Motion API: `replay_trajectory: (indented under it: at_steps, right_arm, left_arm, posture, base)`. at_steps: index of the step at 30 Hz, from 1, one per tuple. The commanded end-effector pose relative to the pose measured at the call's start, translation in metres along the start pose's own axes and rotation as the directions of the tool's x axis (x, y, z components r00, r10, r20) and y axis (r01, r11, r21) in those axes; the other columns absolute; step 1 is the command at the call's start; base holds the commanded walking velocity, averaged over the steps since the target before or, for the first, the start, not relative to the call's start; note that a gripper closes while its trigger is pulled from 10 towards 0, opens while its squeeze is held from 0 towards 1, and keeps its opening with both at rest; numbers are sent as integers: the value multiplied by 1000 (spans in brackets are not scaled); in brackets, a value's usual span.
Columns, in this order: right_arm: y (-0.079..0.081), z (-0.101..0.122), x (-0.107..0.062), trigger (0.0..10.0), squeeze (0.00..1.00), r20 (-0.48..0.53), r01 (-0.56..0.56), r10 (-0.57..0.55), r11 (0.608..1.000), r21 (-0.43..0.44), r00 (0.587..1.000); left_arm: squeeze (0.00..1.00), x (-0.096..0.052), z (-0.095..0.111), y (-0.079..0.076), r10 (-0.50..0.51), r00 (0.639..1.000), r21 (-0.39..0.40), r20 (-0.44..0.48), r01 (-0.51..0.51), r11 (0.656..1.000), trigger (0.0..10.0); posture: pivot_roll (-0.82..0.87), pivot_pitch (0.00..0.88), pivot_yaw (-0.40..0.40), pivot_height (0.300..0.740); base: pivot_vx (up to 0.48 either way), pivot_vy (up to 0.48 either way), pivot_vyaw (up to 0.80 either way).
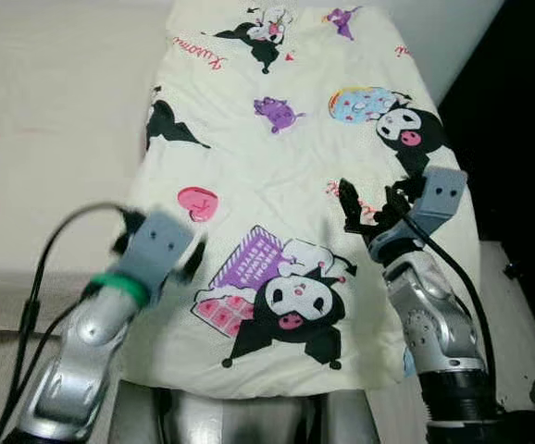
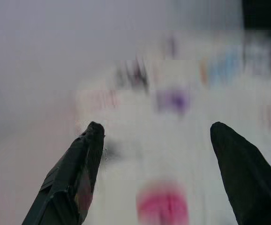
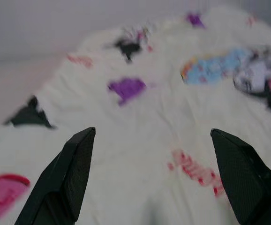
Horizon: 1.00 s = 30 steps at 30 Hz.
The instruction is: Clean up the room
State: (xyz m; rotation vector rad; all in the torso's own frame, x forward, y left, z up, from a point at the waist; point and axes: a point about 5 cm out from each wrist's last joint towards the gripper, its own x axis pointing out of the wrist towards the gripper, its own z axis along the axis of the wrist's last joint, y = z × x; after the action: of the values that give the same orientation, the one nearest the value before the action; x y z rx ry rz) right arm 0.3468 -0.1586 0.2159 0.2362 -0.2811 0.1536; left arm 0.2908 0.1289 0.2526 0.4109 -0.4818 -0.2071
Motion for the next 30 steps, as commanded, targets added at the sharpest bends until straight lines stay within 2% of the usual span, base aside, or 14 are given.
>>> replay_trajectory:
  at_steps: [1,2,6,9,14,30]
  right_arm:
    - [-3,4,-2,10000,0,30,3,-2,999,-43,1000]
    - [-3,4,-2,10000,0,30,3,-2,999,-43,1000]
    - [-18,1,-2,10000,0,43,104,-102,994,-44,994]
    - [-23,1,-4,10000,0,45,123,-121,991,-50,992]
    - [-27,0,-5,10000,0,43,137,-134,989,-54,990]
    - [-24,-7,-6,10000,0,35,137,-135,989,-52,990]
  left_arm:
    - [0,-2,1,0,25,1000,-33,-5,-25,999,10000]
    - [0,-2,1,0,25,1000,-33,-5,-25,999,10000]
    - [0,8,-3,7,59,996,-179,-72,-71,981,10000]
    - [0,10,-9,10,47,992,-222,-117,-72,972,10000]
    - [0,11,-13,12,37,992,-212,-119,-62,975,10000]
    - [0,12,-21,14,38,986,-196,-159,-69,978,10000]
  posture:
    - [56,132,-20,549]
    - [56,132,-20,549]
    - [40,110,-16,568]
    - [36,105,-13,583]
    - [32,102,-9,597]
    - [26,107,-2,655]
  base:
    - [0,0,0]
    - [0,0,0]
    - [0,0,0]
    - [0,0,0]
    - [0,0,0]
    - [0,0,0]
